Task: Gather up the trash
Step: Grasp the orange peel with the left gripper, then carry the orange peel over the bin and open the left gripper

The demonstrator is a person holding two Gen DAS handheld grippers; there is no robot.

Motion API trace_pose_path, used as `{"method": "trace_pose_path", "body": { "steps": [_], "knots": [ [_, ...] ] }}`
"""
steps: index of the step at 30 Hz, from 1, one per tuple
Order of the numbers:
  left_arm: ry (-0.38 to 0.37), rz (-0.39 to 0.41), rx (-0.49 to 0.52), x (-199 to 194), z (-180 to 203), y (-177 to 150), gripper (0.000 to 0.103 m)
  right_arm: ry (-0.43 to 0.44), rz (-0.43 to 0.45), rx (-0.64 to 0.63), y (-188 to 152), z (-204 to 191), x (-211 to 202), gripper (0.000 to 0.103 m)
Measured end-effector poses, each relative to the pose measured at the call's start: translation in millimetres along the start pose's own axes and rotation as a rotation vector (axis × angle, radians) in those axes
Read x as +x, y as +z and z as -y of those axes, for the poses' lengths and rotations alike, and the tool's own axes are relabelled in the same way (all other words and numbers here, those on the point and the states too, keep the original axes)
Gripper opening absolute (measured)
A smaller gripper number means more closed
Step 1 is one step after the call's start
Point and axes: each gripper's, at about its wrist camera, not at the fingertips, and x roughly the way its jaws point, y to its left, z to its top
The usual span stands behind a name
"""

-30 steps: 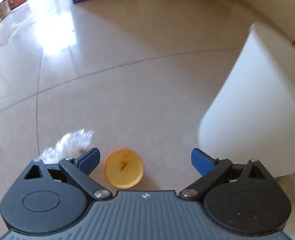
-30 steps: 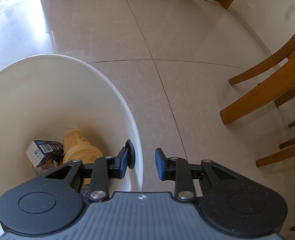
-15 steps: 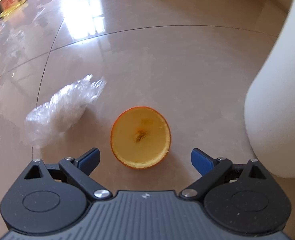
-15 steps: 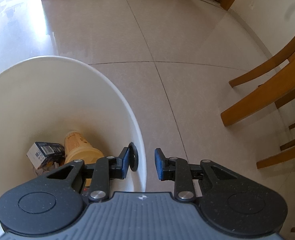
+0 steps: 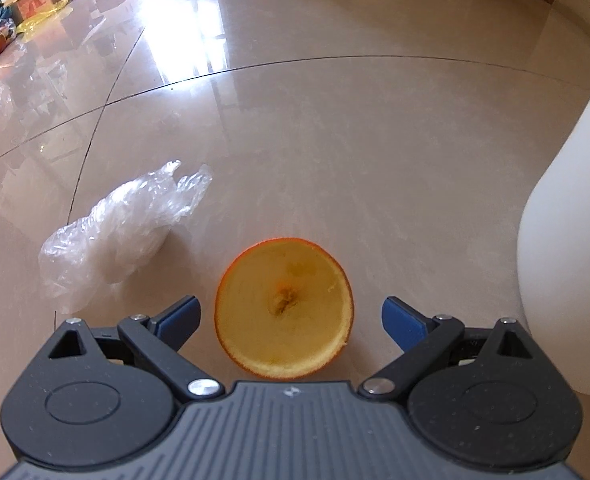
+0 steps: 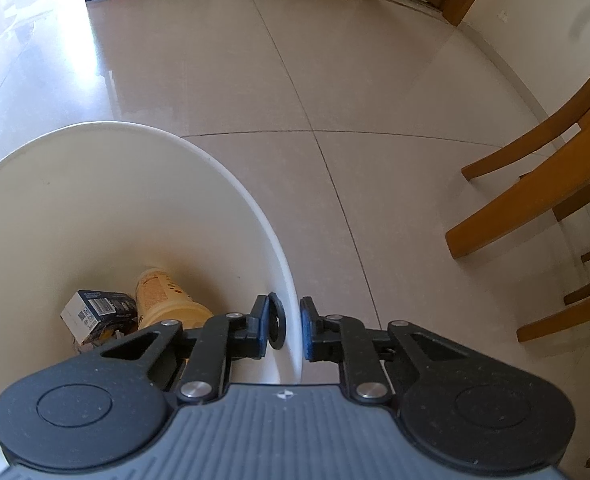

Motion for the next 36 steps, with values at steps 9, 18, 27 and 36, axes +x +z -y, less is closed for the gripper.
{"method": "trace_pose_path", "body": {
  "steps": [9, 18, 27, 36],
  "knots": [
    [0.023, -0.031, 0.018, 9.9, 5.1, 0.5, 0.073, 0.002, 0.002, -0.006, -1.2, -1.3, 0.5, 0.018],
    [0.013, -0.056, 0.055, 0.5, 3.5, -1.1, 0.064, 0.071, -0.024, 0.072, 4.0, 15.5, 2.1, 0.017],
    [-0.016, -0.068, 0.053, -7.4, -6.2, -3.7, 0.062, 0.078, -0.038, 0.062, 4.3, 18.2, 3.3, 0.015],
    [-0.038, -0.084, 0.125, -27.9, -11.4, 10.2, 0.062, 0.028, -0.028, -0.021, 1.6, 2.3, 3.4, 0.014]
  ]
}}
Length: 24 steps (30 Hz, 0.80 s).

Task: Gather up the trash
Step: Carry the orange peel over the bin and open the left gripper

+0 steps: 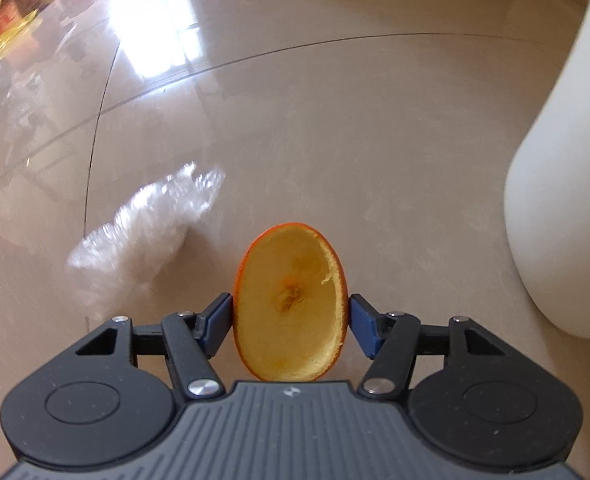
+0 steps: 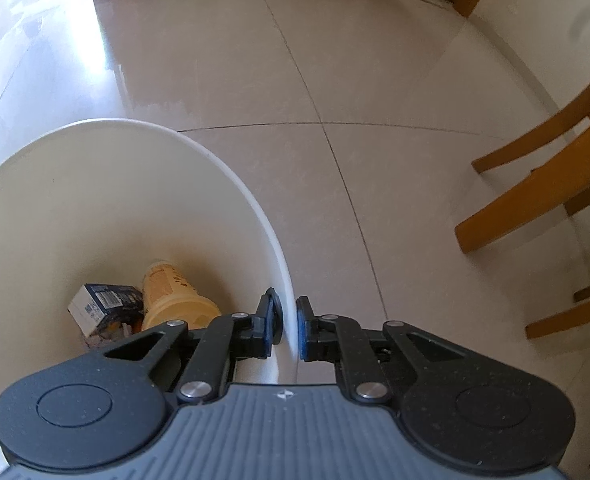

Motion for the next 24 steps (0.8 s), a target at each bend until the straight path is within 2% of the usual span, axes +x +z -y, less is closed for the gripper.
{"method": "trace_pose_path", "body": {
  "steps": [6, 12, 16, 19, 24],
  "knots": [
    [-0.038, 0.004, 0.075, -43.5, -7.1, 23.5, 0.062, -0.044, 0.011, -0.052, -1.7, -12.2, 0.5, 0.014],
    [-0.101, 0.030, 0.162, -110.3, -6.1, 57.4, 0.062, -0.059, 0.012, -0.056, 0.2, -14.2, 1.4, 0.015],
    [-0.147, 0.046, 0.247, -161.9, 8.3, 82.8, 0.062, -0.051, 0.008, -0.039, 0.7, -12.1, 2.2, 0.015],
    [-0.172, 0.088, 0.317, -198.2, 25.9, 101.4, 0.062, -0.045, -0.001, -0.032, 1.7, -8.1, 2.0, 0.015],
    [-0.252, 0.134, 0.366, -236.3, 57.3, 126.2, 0.062, -0.013, -0.034, 0.012, 5.9, 1.7, 2.8, 0.014]
  ]
}}
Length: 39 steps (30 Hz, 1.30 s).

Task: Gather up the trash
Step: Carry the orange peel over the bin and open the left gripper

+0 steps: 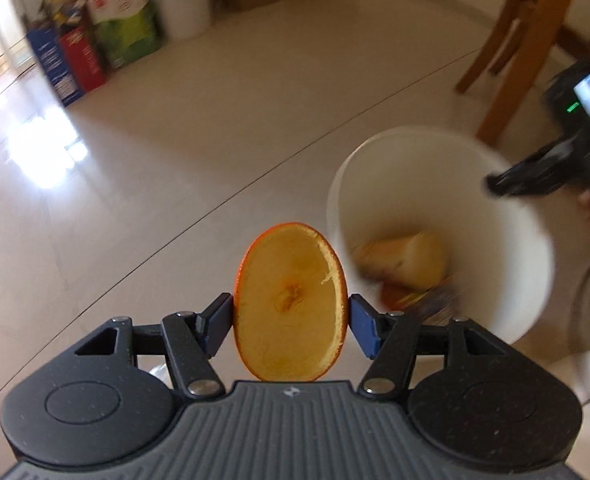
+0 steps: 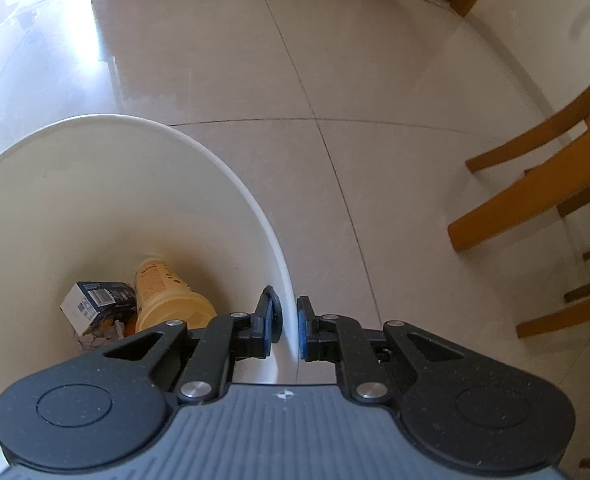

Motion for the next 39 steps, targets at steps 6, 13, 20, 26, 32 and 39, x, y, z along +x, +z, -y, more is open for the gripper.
{"method": "trace_pose_path", "body": {
  "steps": [6, 13, 20, 26, 32, 39],
  "knots": [
    [-0.066, 0.011, 0.054, 11.1, 38.8, 25.9, 0.062, 0.053, -0.047, 0.063, 3.8, 13.0, 2.8, 0.013],
    [-0.148, -0.010, 0.083, 31.8, 74.3, 38.2, 0.067, 0.061, -0.044, 0.063, 2.0, 13.6, 2.8, 0.013],
    [-0.154, 0.023, 0.068, 33.8, 81.8, 40.6, 0.091, 0.066, -0.042, 0.069, 2.4, 14.2, 1.8, 0.013],
    [-0.138, 0.033, 0.064, 30.8, 79.7, 41.4, 0.092, 0.067, -0.041, 0.073, 2.0, 14.0, 1.8, 0.013],
    [-0.127, 0.046, 0.075, 24.3, 72.6, 38.0, 0.092, 0.063, -0.037, 0.072, 1.4, 13.2, 1.4, 0.013],
    [-0.109, 0.070, 0.062, 12.5, 50.7, 28.7, 0.092, 0.051, -0.037, 0.073, 1.6, 9.8, 0.9, 0.013]
  ]
}}
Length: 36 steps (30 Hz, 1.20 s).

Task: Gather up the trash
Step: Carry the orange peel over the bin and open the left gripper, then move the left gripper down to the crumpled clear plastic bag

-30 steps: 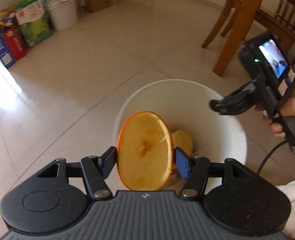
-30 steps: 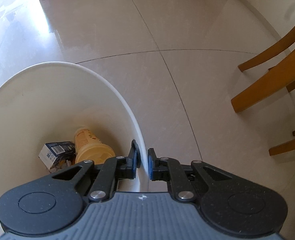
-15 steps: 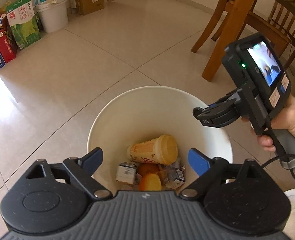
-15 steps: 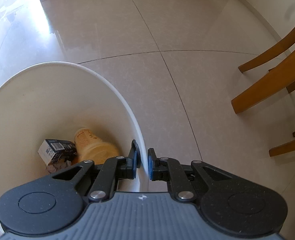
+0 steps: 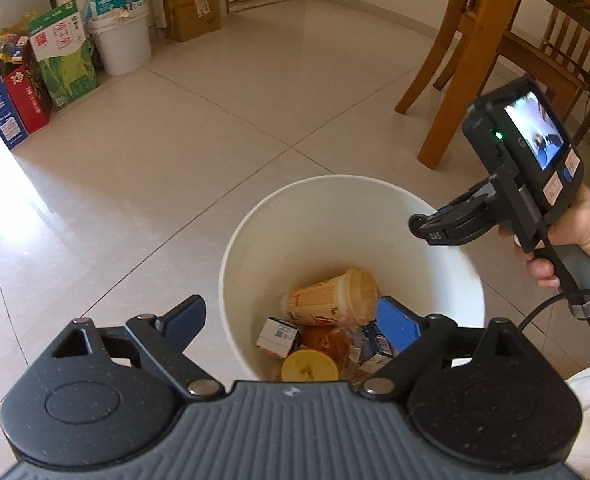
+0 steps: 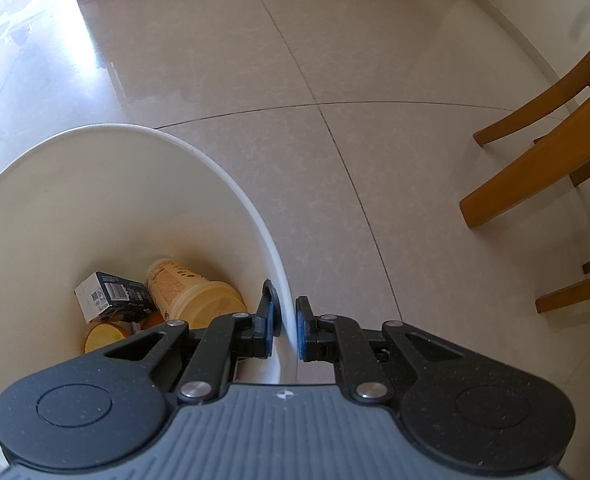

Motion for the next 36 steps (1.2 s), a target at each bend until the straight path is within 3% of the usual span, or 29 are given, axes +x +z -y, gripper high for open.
{"method": "trace_pose_path", "body": {
  "steps": [11, 19, 26, 32, 36],
  "knots": [
    [0.042, 0.013, -0.066, -14.6, -44.4, -15.5, 0.093, -0.017, 0.024, -0.007, -4.7, -3.5, 0.3, 0.014],
    [0.161, 0.053, -0.138, -16.9, -108.0, -43.7, 0.096, -0.013, 0.015, 0.009, -2.5, -1.5, 0.3, 0.014],
    [0.263, 0.009, -0.326, 25.0, -190.2, -101.4, 0.096, -0.012, 0.011, 0.016, -1.6, 0.0, -0.7, 0.014],
    [0.299, -0.056, -0.498, 75.9, -237.7, -160.9, 0.096, -0.012, 0.011, 0.016, -1.7, -0.6, -0.2, 0.014],
    [0.314, -0.106, -0.485, 108.1, -242.4, -188.1, 0.096, -0.013, 0.012, 0.016, -2.0, -0.7, 0.0, 0.014]
  ]
}}
